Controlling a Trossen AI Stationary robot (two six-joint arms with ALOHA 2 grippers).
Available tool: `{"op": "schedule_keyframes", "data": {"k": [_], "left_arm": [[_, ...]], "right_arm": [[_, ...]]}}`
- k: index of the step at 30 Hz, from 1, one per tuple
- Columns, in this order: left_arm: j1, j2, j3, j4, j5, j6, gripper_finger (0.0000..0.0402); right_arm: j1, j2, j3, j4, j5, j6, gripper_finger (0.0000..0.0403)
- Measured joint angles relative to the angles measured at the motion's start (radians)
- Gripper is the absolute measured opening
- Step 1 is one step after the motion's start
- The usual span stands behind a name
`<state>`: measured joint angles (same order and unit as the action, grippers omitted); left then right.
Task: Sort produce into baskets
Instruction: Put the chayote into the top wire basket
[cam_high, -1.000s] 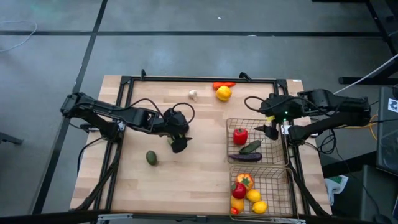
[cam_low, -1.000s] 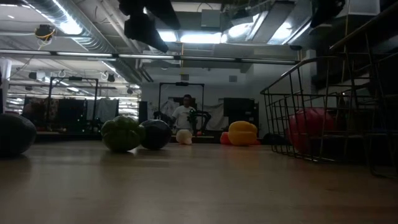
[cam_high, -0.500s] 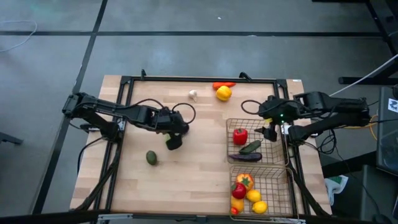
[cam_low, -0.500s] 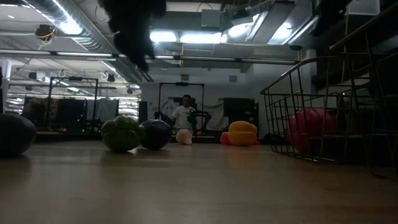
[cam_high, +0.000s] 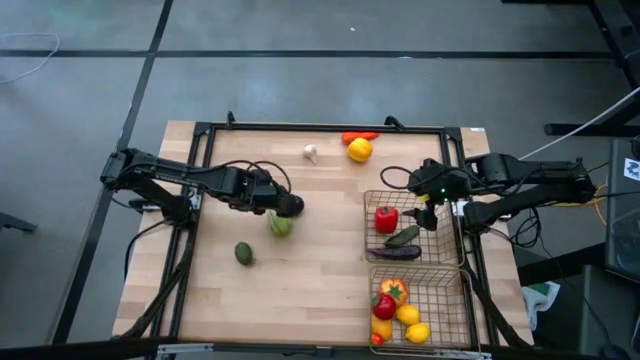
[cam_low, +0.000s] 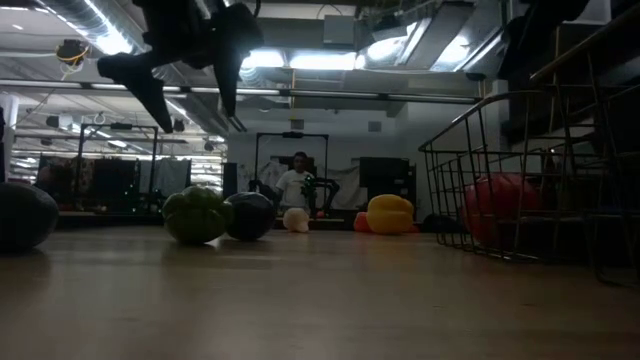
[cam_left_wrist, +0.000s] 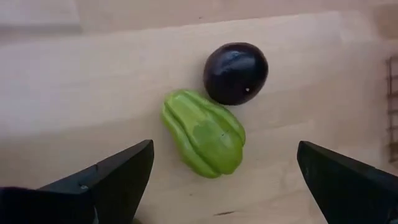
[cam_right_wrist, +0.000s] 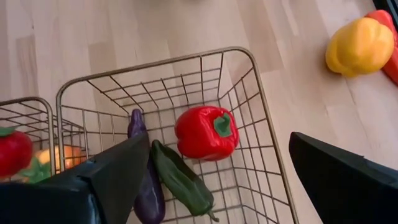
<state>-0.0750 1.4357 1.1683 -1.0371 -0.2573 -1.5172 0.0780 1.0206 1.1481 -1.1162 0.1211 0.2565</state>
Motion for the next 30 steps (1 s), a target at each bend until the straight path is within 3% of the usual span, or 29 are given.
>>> {"op": "schedule_keyframes", "data": {"k": [8,17,30], "left_arm": [[-0.008,0.058,0.0,0.011,0.01,-0.213,0.039],[-0.008,0.199,0.0,0.063,0.126,-0.315,0.039],[0.017,0.302,0.0,0.093,0.132,-0.303,0.039]], "right_arm": [[0.0,0.0,0.0,0.016,0.001,0.0,0.0383],[0.0,0.0,0.0,0.015,0.001,-0.003,0.0383],[0.0,0.0,0.0,0.015,0.001,-0.004,0.0383]]}}
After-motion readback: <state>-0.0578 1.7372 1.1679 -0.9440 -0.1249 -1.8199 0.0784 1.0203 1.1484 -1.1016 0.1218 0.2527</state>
